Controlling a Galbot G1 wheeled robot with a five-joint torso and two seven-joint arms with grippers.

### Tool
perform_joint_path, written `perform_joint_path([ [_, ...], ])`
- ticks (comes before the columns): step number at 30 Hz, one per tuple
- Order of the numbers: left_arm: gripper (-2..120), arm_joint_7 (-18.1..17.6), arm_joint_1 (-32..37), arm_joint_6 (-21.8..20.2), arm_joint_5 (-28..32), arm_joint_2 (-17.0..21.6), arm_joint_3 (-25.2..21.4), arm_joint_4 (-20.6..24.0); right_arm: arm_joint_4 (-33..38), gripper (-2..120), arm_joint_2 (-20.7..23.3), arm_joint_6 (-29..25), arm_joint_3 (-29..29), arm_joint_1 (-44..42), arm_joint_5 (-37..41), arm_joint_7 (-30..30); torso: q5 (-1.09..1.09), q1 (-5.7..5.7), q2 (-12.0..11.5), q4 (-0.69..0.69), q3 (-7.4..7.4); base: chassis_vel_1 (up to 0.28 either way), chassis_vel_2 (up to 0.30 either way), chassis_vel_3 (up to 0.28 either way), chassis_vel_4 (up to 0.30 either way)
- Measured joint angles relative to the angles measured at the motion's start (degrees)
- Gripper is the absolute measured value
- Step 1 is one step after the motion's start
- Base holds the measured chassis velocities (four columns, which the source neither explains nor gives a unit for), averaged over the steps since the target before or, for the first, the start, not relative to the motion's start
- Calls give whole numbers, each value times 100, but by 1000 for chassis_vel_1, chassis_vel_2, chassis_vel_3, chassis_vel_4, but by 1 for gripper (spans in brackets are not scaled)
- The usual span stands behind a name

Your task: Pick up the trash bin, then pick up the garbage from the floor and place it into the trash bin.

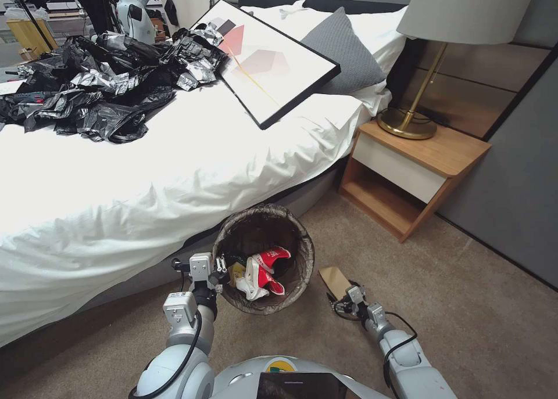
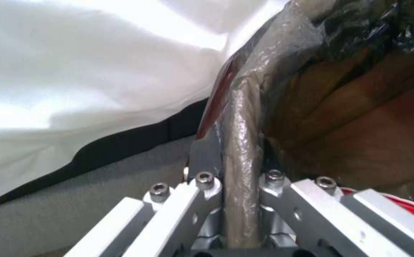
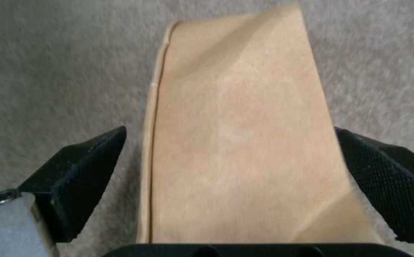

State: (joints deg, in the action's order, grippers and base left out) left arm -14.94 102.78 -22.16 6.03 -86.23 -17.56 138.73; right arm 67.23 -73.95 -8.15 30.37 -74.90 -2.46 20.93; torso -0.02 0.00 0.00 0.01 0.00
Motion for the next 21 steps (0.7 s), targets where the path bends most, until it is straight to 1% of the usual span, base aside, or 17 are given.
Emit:
perform_joint_path([
  [2,2,0,0,0,0,0,0,0,-357,100,-42,-46,13,188,-11,-55,1,0,0,-3,0,0,0,0,0],
  [5,2,0,0,0,0,0,0,0,-506,97,-51,-69,27,265,-5,-68,1,0,0,-3,0,0,0,0,0],
  [6,2,0,0,0,0,0,0,0,-712,89,-56,-135,40,359,47,-64,1,0,0,-1,0,0,0,0,0],
  [7,2,0,0,0,0,0,0,0,-712,89,-56,-135,40,359,47,-64,1,0,0,-1,0,0,0,0,0],
  [9,2,1,0,0,0,0,1,0,-766,81,-50,-170,43,379,113,-60,3,0,1,-2,0,0,0,0,0],
  [10,2,1,0,0,0,0,1,0,-766,81,-50,-170,43,379,113,-60,3,0,1,-2,0,0,0,0,0],
  [12,2,0,1,0,0,0,0,0,-734,74,-37,-173,48,375,182,-64,5,0,0,-3,0,0,0,0,0],
  [13,2,0,1,0,0,0,0,0,-734,74,-37,-173,48,375,182,-64,5,0,0,-3,0,0,0,0,0],
  [15,2,0,0,0,0,0,0,0,-670,68,-20,-162,63,362,200,-92,0,0,0,-1,-1,0,0,0,0],
  [16,2,0,0,0,0,0,0,0,-670,68,-20,-162,63,362,200,-92,0,0,0,-1,-1,0,0,0,0],
  [18,2,0,0,0,0,0,1,0,-621,62,-22,-158,60,344,207,-97,4,0,0,0,-1,0,0,0,0],
  [19,2,0,0,0,0,0,1,0,-602,58,-22,-154,59,342,211,-118,1,0,0,-1,-1,0,0,0,0],
  [20,2,0,0,0,0,0,1,0,-602,58,-22,-154,59,342,211,-118,1,0,0,-1,-1,0,0,0,0],
  [21,2,0,1,0,0,0,0,0,-596,55,-24,-153,59,342,213,-133,0,0,0,-1,-1,0,0,0,0],
])
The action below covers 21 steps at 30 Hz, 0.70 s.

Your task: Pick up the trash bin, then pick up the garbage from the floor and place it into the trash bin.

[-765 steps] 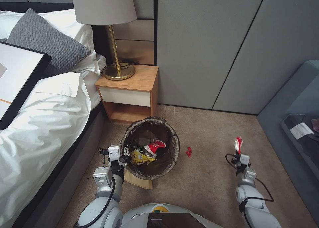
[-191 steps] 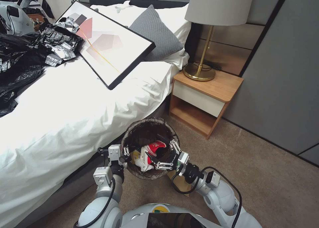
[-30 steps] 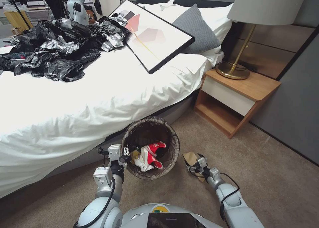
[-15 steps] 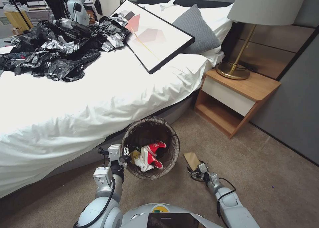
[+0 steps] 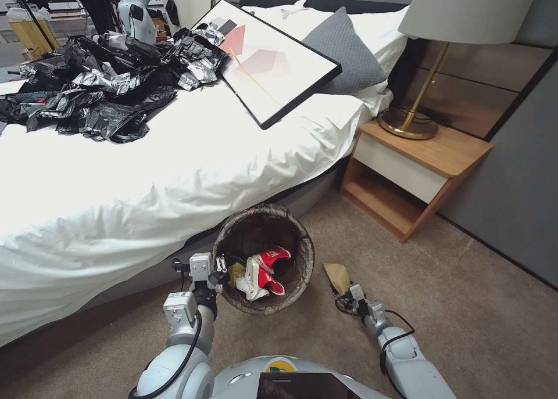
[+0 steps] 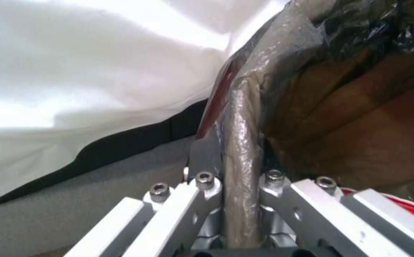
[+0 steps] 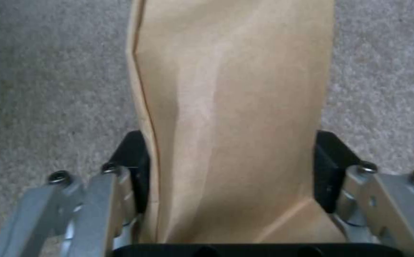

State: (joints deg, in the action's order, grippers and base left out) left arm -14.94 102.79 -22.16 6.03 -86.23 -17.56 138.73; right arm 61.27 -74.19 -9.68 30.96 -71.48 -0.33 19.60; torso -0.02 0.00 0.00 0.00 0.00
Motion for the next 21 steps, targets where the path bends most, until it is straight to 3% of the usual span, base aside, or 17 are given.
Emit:
perform_joint_path([
  [15,2,0,-1,0,0,0,0,0,178,23,21,-35,-18,-28,78,-191,2,0,-1,0,0,0,0,0,0],
  [21,2,0,-1,0,0,0,0,0,360,18,20,-66,-42,-46,165,-306,3,0,-1,-1,0,0,0,0,0],
])
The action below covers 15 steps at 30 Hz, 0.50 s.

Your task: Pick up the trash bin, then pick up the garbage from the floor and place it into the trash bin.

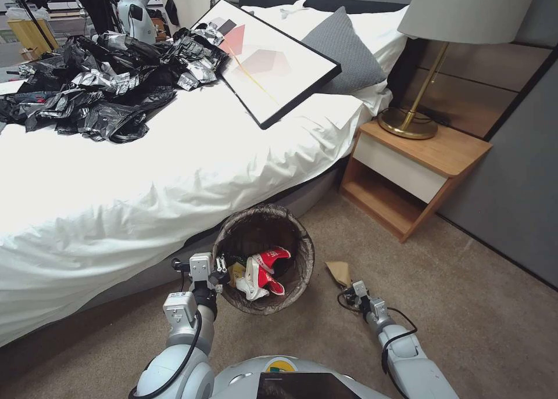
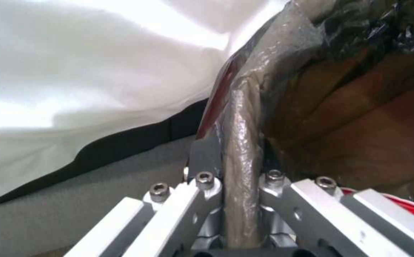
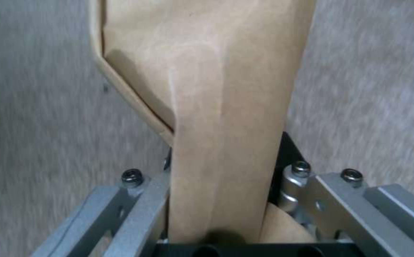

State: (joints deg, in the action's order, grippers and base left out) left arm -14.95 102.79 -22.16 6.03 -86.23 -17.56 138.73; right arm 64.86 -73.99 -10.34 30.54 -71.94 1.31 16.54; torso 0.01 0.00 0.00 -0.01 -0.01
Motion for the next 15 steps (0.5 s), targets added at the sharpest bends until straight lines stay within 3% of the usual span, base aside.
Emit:
perform_joint_path([
  [10,2,0,0,0,0,0,0,0,663,10,10,7,-23,-170,161,-170,0,0,0,2,1,0,0,0,0],
  [15,2,0,0,0,0,0,0,0,1509,10,35,-82,28,-424,523,-261,-1,0,0,2,1,0,0,0,0],
])
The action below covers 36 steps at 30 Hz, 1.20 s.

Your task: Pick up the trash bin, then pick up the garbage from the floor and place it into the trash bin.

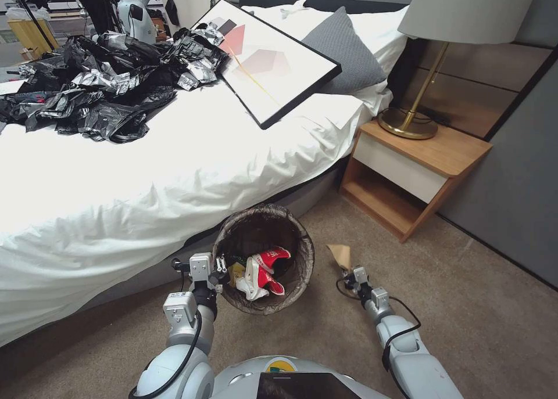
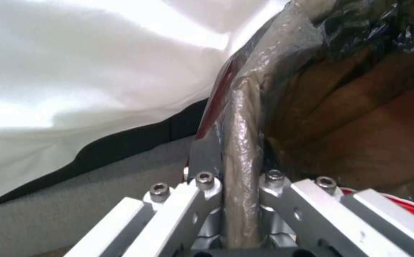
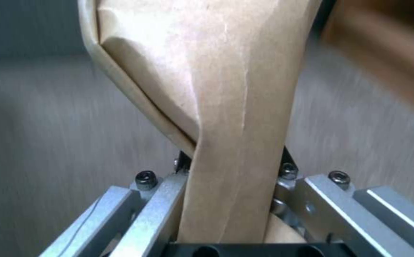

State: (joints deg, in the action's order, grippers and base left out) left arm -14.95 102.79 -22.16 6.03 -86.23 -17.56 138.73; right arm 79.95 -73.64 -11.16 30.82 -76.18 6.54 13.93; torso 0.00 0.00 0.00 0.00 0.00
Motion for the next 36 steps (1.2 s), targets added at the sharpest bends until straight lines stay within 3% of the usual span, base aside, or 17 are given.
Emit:
perform_joint_path([
  [2,2,0,-1,0,0,0,0,0,838,10,41,-227,51,-238,540,48,-1,0,0,0,0,0,0,0,0],
  [5,2,0,0,0,0,0,0,0,1304,10,61,-492,92,-329,871,237,-1,0,0,2,0,0,0,0,0],
  [8,2,0,0,0,0,0,0,0,2476,10,170,-1032,158,-539,1775,996,-1,0,0,-2,0,0,0,0,0],
  [9,2,0,0,0,0,0,0,0,2476,10,170,-1032,158,-539,1775,996,-1,0,0,-2,0,0,0,0,0],
  [12,2,0,0,0,0,0,1,0,3559,10,324,-1166,72,-775,2575,1897,0,0,0,2,0,0,0,0,0],
  [16,2,0,0,0,0,0,0,0,4057,10,418,-1108,-57,-872,2897,2309,-1,0,0,1,0,0,0,0,0],
  [19,2,0,-1,0,0,0,0,0,4541,9,780,-825,-394,-953,3185,2833,0,0,1,0,0,0,0,0,0],
  [26,2,0,0,0,0,0,0,0,4374,9,1374,-713,-1011,-906,2724,2896,1,0,1,0,0,0,0,0,0],
  [36,2,0,0,0,0,0,0,0,3757,9,1191,-585,-1592,-578,2315,2574,1,0,1,0,0,0,0,0,0],
])
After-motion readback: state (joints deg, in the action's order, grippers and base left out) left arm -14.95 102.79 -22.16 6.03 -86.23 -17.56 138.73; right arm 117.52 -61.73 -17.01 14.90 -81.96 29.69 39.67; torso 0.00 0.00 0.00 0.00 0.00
